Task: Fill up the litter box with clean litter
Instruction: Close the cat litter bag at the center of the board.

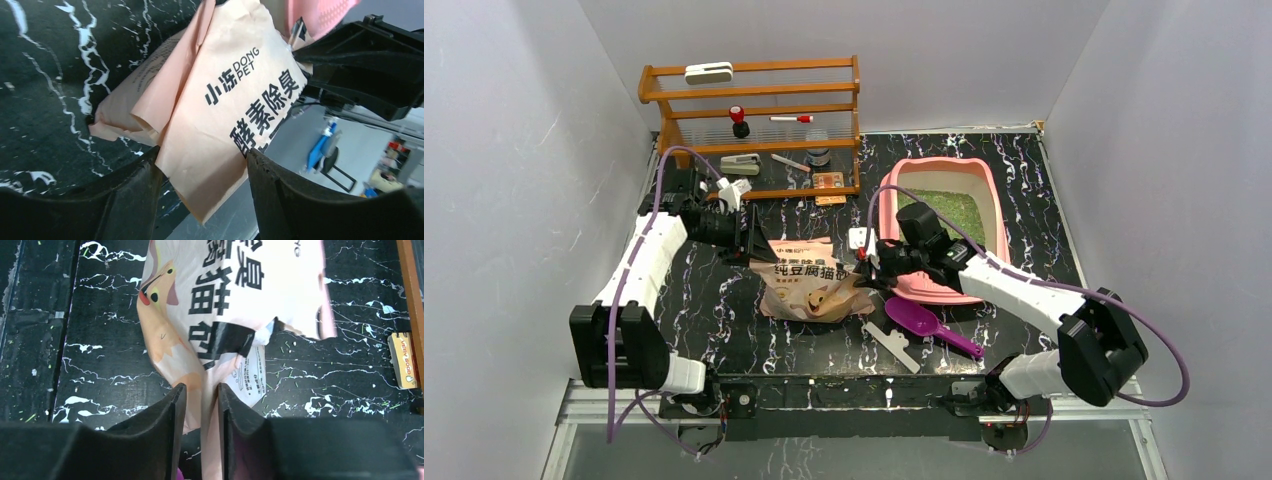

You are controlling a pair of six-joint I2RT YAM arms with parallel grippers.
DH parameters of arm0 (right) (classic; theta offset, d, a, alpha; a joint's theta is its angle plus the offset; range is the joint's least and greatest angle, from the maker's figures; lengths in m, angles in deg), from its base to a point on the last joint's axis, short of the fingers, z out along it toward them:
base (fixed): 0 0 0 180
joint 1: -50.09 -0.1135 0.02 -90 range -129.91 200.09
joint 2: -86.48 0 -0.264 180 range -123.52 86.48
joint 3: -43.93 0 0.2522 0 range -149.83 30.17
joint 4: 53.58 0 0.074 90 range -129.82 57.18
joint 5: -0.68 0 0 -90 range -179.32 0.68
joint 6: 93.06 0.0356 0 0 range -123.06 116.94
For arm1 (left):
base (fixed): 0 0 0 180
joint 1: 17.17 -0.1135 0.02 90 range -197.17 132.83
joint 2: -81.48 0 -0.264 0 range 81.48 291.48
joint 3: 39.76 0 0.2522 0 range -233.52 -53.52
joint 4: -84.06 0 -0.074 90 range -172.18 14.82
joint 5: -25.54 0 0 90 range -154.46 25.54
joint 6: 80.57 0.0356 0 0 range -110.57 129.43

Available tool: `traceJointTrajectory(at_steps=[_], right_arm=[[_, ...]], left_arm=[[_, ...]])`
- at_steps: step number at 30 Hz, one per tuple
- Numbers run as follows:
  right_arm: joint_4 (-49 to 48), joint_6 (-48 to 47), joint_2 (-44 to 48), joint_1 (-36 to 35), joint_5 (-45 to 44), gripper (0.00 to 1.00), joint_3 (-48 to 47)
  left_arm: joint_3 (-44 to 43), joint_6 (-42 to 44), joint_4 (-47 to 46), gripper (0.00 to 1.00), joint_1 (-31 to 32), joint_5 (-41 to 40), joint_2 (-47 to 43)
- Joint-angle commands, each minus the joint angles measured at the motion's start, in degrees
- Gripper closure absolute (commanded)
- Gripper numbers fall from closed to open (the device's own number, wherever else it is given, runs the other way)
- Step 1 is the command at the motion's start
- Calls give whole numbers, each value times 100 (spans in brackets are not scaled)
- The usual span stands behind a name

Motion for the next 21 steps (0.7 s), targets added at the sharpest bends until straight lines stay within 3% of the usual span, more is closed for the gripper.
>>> traceJointTrajectory(at_steps=[1, 4, 7, 9, 13, 18, 21], right_arm=[[359, -25, -228, -29, 335, 67, -522], [392, 15, -242, -30, 296, 85, -573], [275, 68, -181, -26, 229, 88, -564], [241, 74, -158, -26, 230, 94, -594], [241, 105, -100, -26, 258, 96, -633], [-16, 249, -16, -34, 282, 97, -502], [-251, 420, 22, -33, 298, 98, -361]], left_arm=[[-405, -78, -4, 40, -7, -866, -657], [-473, -59, -277, 36, -7, -1474, -1114], [-382, -16, -841, 35, -7, -1659, -1677], [-142, 124, -1237, 33, -7, -1144, -2072], [124, 438, -1682, 37, 78, 108, -2209], [-8, 1212, -1665, 38, 1100, 11, -1771], [-118, 1538, -1643, 36, 1924, -522, -1380]])
